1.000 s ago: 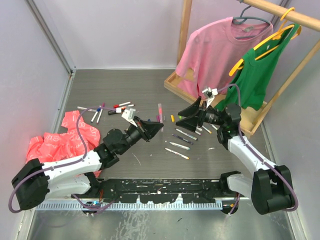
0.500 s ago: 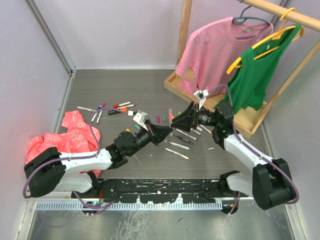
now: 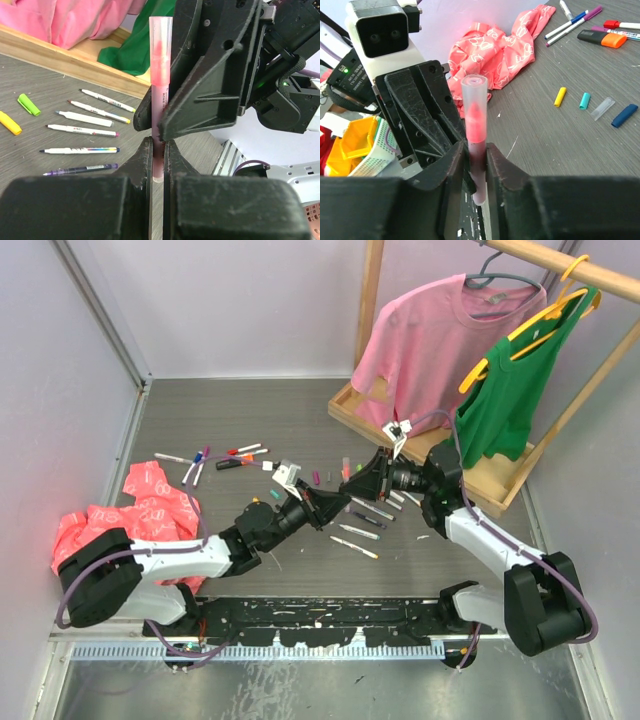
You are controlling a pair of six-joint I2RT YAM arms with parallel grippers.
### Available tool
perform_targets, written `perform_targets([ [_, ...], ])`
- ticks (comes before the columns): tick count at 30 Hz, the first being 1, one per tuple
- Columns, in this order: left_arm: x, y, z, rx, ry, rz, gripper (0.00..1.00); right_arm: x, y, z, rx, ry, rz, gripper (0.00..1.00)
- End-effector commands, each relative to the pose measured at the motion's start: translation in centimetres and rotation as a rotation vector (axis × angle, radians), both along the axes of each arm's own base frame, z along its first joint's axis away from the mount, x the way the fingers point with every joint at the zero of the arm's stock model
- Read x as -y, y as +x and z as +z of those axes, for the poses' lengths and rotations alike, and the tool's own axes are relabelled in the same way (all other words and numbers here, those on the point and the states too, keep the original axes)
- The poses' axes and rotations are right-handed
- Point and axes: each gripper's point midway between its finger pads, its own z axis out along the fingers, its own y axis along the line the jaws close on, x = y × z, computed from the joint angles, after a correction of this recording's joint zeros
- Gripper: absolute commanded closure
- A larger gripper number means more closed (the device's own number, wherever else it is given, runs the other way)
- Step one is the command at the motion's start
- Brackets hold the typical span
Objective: Open the pen caps
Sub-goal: Open the pen cap from the pen.
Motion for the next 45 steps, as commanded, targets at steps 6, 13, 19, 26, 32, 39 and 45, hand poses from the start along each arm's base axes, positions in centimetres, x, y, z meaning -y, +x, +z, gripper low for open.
perform_targets([
  [6, -0.1, 0.4, 4.0, 0.046, -0.12, 0.032, 0.98, -0.5, 0.1, 2.2, 0.13, 0.017, 0.024, 0.98],
  [13, -1.4, -1.5, 4.1, 0.092, -0.092, -0.039, 0.31, 0.3, 0.6, 2.8, 0.166, -0.022, 0.026, 0.99],
  [19, -3.5, -2.3, 5.5, 0.093, -0.084, -0.096, 0.06, 0.7, 0.1, 1.8, 0.226, -0.102, 0.122, 0.99],
  [26, -6.0, 0.6, 6.9, -0.071, -0.118, 0.043, 0.0, 1.2, 0.5, 0.8, 0.298, -0.177, 0.114, 0.99],
  [32, -6.6, 3.1, 7.4, -0.194, -0.064, 0.208, 0.05, 1.1, 1.0, 0.2, 0.296, -0.201, 0.104, 0.99],
  [39, -4.6, 4.4, 6.7, -0.249, 0.0, 0.306, 0.17, 1.0, 1.4, -0.4, 0.275, -0.217, 0.098, 0.99],
  [45, -2.2, 5.0, 6.4, -0.251, 0.019, 0.292, 0.28, 0.9, 1.5, -0.7, 0.258, -0.223, 0.103, 0.99],
])
